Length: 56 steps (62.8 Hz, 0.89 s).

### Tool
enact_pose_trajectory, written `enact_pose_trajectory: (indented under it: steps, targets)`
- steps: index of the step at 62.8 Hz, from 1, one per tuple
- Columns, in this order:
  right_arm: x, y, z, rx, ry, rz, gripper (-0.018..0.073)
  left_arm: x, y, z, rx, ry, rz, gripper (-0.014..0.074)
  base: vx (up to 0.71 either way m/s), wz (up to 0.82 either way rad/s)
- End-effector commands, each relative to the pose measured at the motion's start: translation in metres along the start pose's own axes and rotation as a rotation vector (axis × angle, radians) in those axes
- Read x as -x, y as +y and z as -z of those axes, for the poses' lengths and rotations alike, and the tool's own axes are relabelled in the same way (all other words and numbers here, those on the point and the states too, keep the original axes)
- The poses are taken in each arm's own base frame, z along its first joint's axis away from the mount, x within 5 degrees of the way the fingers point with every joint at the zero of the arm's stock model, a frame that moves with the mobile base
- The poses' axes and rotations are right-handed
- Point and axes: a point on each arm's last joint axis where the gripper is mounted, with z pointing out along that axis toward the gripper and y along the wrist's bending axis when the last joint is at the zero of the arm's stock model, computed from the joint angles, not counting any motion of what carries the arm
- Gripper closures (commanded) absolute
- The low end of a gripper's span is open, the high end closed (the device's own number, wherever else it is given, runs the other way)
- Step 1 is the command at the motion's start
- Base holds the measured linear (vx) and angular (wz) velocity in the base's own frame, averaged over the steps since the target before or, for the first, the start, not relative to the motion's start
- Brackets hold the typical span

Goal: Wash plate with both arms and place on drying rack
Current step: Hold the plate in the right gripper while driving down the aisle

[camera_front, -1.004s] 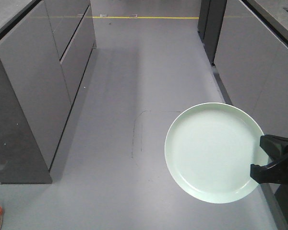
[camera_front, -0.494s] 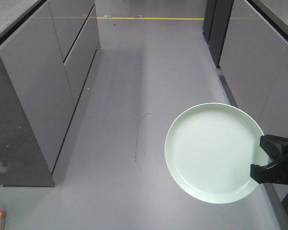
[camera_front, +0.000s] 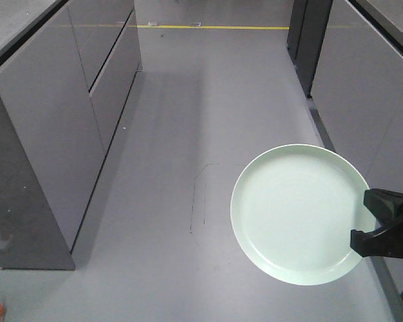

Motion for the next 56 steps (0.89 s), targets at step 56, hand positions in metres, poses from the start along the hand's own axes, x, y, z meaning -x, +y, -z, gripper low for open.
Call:
enact_pose_trajectory:
  steps: [56]
  targets:
    - [0.0174, -0.0007, 0.0052, -0.007, -0.115, 0.009, 0.0568, 0.0021, -0.0003, 0.0006, -0.012, -0.070, 0.016, 0.0602, 0.07, 0.00]
